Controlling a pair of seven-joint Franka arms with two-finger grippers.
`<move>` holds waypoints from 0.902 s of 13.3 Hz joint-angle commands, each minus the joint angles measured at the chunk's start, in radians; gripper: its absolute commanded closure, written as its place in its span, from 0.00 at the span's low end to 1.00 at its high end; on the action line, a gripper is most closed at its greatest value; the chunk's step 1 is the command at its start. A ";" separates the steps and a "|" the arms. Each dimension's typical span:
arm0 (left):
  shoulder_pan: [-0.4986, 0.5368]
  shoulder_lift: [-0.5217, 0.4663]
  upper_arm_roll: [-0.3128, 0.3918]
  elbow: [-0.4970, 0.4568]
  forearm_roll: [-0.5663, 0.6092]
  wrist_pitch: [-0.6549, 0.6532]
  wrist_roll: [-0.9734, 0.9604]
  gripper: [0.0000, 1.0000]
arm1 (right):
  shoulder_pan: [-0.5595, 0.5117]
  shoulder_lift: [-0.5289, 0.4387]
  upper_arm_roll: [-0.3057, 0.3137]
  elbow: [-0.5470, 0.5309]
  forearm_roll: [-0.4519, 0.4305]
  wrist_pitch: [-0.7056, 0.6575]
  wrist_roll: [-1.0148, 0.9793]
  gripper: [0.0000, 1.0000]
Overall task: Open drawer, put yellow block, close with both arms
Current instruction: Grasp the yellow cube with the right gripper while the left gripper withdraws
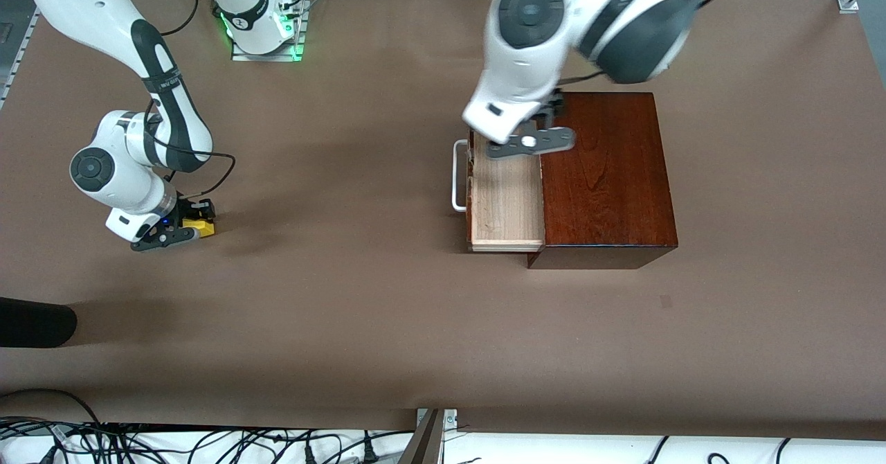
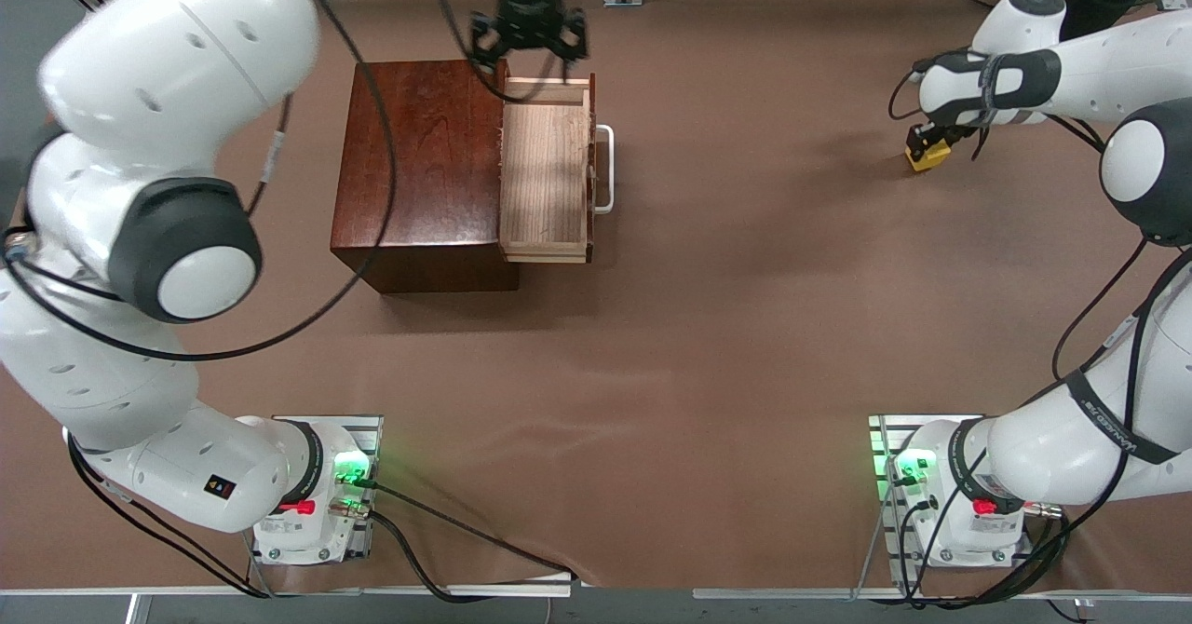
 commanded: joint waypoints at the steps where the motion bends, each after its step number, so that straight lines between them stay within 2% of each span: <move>1: 0.100 -0.132 0.025 -0.094 -0.024 -0.066 0.177 0.00 | -0.004 -0.093 0.016 0.096 0.024 -0.207 -0.022 0.78; 6: 0.119 -0.296 0.333 -0.224 -0.072 -0.069 0.501 0.00 | -0.004 -0.156 0.054 0.310 0.024 -0.477 -0.019 0.78; 7: 0.122 -0.321 0.370 -0.255 -0.072 -0.046 0.556 0.00 | -0.004 -0.156 0.065 0.362 0.024 -0.539 -0.020 0.78; 9: 0.134 -0.400 0.414 -0.377 -0.064 0.044 0.615 0.00 | -0.002 -0.155 0.088 0.441 0.021 -0.626 -0.027 0.78; 11: 0.139 -0.489 0.417 -0.514 -0.057 0.138 0.618 0.00 | -0.002 -0.159 0.138 0.492 0.022 -0.698 -0.021 0.78; 12: 0.139 -0.493 0.417 -0.527 -0.057 0.155 0.618 0.00 | -0.001 -0.165 0.166 0.510 0.022 -0.732 -0.014 0.78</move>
